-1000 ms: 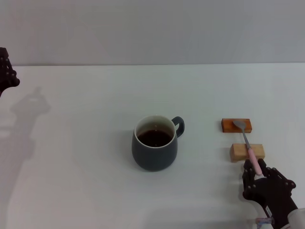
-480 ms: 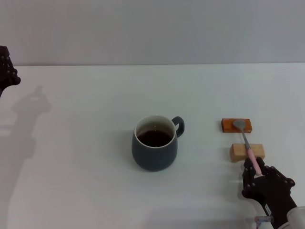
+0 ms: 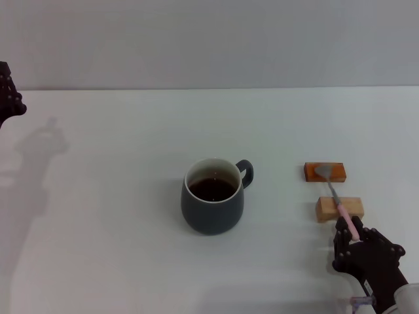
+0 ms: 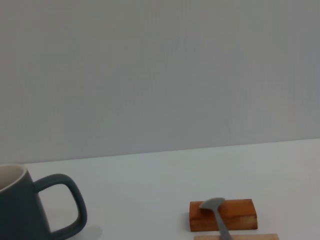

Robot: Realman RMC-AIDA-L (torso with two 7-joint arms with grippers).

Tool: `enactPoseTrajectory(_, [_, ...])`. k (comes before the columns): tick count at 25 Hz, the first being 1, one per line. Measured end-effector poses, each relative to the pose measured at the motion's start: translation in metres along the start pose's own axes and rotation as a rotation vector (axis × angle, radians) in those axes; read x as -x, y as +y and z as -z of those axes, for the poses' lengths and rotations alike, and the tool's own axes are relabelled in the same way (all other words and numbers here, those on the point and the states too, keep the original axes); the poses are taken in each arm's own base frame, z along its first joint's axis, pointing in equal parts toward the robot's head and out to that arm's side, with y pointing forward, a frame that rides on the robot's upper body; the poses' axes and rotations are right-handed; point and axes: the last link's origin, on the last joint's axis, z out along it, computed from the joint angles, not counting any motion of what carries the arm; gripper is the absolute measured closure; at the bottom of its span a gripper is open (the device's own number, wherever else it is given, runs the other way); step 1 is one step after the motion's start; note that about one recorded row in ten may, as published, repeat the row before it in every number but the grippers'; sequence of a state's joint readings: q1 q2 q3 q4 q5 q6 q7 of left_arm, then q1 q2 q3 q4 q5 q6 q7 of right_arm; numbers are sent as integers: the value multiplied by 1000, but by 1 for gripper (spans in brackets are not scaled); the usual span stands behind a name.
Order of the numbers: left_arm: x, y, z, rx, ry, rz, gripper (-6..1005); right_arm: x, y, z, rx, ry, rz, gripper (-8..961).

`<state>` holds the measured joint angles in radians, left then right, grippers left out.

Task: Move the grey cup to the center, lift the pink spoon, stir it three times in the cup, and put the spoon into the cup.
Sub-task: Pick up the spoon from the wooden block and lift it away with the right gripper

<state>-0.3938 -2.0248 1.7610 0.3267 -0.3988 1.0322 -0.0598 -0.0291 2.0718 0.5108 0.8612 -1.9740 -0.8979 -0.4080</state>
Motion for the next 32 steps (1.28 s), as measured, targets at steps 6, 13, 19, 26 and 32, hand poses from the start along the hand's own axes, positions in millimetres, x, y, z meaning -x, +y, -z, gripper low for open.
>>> enactPoseTrajectory(6, [0,0,0,0,0,0,1001,-1,-2,1,-4,3,1,773])
enactPoseTrajectory(13, [0,0,0,-1,1,0,1001,-2,-2,1,-7,5,0,782])
enactPoseTrajectory(19, [0,0,0,-1,1,0,1001,-1,-2,1,-8,4,-1,789])
enactPoseTrajectory(26, [0,0,0,-1,1,0,1001,0,-1,0,-5,1,0,793])
enactPoseTrajectory(32, [0,0,0,-1,0,0,1001,1,0,-1,-3,-3,-2,793])
